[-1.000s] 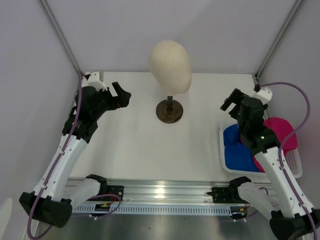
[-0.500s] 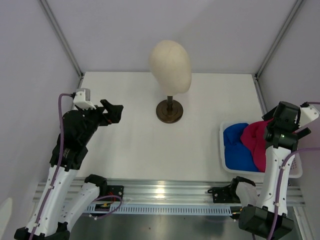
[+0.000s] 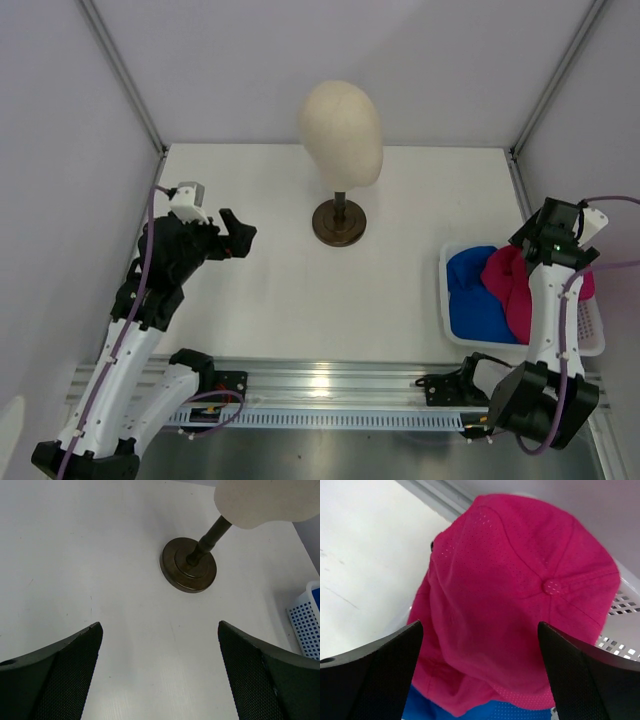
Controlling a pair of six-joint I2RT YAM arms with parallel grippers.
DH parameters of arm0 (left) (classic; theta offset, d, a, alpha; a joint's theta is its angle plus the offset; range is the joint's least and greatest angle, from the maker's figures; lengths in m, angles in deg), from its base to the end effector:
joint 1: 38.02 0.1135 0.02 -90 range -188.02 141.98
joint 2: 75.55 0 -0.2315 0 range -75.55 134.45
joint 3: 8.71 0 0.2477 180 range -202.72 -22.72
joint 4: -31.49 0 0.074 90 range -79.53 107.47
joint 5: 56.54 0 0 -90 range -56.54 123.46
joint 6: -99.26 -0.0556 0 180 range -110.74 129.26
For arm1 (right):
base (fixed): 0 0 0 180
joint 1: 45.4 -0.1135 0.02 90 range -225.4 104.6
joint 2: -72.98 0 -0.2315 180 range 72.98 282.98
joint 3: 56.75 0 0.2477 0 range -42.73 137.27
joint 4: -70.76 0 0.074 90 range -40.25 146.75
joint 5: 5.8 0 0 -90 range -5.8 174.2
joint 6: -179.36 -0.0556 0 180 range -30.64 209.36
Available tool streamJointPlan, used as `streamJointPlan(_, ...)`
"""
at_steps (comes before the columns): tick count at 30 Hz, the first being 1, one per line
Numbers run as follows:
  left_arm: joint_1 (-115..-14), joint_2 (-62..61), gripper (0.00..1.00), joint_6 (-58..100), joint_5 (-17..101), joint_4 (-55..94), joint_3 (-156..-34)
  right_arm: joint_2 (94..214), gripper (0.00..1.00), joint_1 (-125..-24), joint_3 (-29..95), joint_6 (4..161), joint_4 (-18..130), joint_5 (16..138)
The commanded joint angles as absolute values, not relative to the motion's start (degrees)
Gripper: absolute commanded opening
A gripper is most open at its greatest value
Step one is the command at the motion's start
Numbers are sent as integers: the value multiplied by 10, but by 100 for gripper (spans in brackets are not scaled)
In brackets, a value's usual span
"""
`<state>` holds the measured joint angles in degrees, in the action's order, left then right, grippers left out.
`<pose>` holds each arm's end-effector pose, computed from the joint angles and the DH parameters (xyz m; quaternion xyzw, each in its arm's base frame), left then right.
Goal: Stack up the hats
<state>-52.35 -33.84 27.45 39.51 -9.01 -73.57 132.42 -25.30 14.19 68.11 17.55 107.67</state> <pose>0.1907 -0.0548 0.3264 0.0041 0.8051 -0.2064 0.5560 0.2162 -0.1027 0.2791 0.3933 0.8065 -0.1816 0.4023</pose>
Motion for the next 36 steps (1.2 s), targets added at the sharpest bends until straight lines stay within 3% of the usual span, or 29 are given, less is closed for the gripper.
streamJointPlan(1,-521,-356,99,248,372,-92,-727,1370,97,-255,169,698,173,1088)
streamJointPlan(4,-519,-353,99,243,364,-96,-728,1383,93,-262,171,706,177,1114)
streamJointPlan(9,-518,-364,100,238,366,-94,-726,1404,73,-262,173,709,192,1157)
streamJointPlan(10,-517,-365,99,236,365,-93,-724,1409,67,-263,183,711,190,1157)
streamJointPlan(11,-516,-366,100,236,358,-92,-722,1418,51,-265,189,712,188,1158)
streamJointPlan(12,-515,-368,100,236,357,-92,-721,1421,41,-269,197,712,177,1160)
streamJointPlan(13,-513,-369,100,237,356,-92,-721,1422,22,-272,211,712,171,1166)
streamJointPlan(16,-511,-368,100,237,362,-92,-721,1411,8,-308,234,726,154,1207)
streamJointPlan(19,-509,-366,100,229,386,-92,-722,1385,0,-354,267,756,147,1186)
streamJointPlan(26,-508,-391,96,202,533,-46,-714,1336,3,-426,377,931,208,878)
streamJointPlan(36,-508,-373,93,236,602,-39,-813,1341,0,-516,390,974,296,738)
